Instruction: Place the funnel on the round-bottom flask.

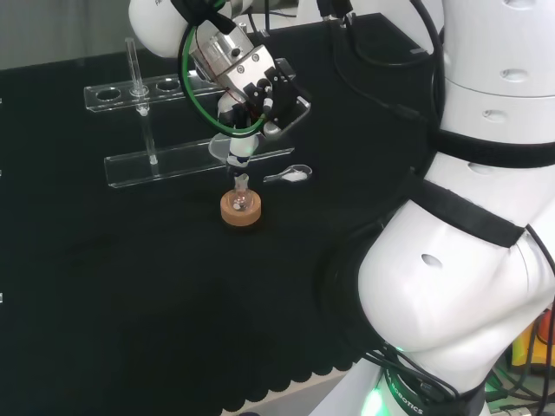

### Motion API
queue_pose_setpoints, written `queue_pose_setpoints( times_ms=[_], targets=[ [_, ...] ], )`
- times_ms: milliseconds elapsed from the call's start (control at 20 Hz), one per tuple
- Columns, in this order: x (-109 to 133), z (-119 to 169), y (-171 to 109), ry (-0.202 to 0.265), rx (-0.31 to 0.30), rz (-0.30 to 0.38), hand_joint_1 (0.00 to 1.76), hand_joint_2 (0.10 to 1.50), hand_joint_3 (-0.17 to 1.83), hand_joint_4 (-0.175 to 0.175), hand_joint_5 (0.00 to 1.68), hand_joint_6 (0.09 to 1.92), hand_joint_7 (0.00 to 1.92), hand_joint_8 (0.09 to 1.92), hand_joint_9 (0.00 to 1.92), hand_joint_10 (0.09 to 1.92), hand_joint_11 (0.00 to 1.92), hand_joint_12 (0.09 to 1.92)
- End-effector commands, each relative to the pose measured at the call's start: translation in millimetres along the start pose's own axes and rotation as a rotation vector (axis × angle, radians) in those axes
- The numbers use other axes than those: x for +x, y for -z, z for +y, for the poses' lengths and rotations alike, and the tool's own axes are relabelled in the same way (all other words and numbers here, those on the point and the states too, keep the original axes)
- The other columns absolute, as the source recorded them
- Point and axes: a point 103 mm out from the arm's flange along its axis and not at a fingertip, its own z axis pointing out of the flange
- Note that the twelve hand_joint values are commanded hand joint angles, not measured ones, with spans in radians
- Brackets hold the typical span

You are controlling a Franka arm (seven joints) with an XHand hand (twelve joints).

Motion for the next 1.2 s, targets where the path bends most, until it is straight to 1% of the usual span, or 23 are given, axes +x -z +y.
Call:
queue_pose_setpoints(
  times_ms=[50, 250, 450, 600, 650, 800, 900, 1200],
  targets=[
    [-1, -3, 0, 0.005, 0.019, -0.01, 0.62, 0.61, 0.49, -0.051, 0.13, 0.09, 0.28, 0.77, 0.99, 0.77, 0.49, 1.29],
    [-2, -6, -1, 0.001, 0.024, -0.006, 0.6, 0.6, 0.47, -0.049, 0.13, 0.09, 0.25, 0.76, 0.98, 0.77, 0.49, 1.3],
    [-6, -14, 1, -0.001, -0.013, -0.001, 0.58, 0.6, 0.46, -0.049, 0.12, 0.09, 0.24, 0.75, 0.98, 0.77, 0.48, 1.3],
    [-12, -25, 9, -0.006, -0.051, 0.003, 0.57, 0.6, 0.45, -0.049, 0.12, 0.09, 0.24, 0.75, 0.97, 0.77, 0.48, 1.3],
    [-14, -31, 12, -0.01, -0.074, 0.009, 0.57, 0.6, 0.45, -0.049, 0.12, 0.09, 0.24, 0.75, 0.97, 0.77, 0.48, 1.3],
    [-16, -38, 16, -0.016, -0.102, 0.016, 0.57, 0.61, 0.44, -0.049, 0.12, 0.09, 0.26, 0.76, 0.97, 0.77, 0.48, 1.3],
    [-20, -45, 19, -0.019, -0.127, 0.031, 0.57, 0.61, 0.44, -0.049, 0.14, 0.09, 0.28, 0.76, 0.93, 0.75, 0.48, 1.3],
    [-30, -56, 22, -0.04, -0.158, 0.049, 0.61, 0.66, 0.43, -0.045, 0.18, 0.09, 0.34, 0.74, 0.85, 0.7, 0.48, 1.3]
  ],
)
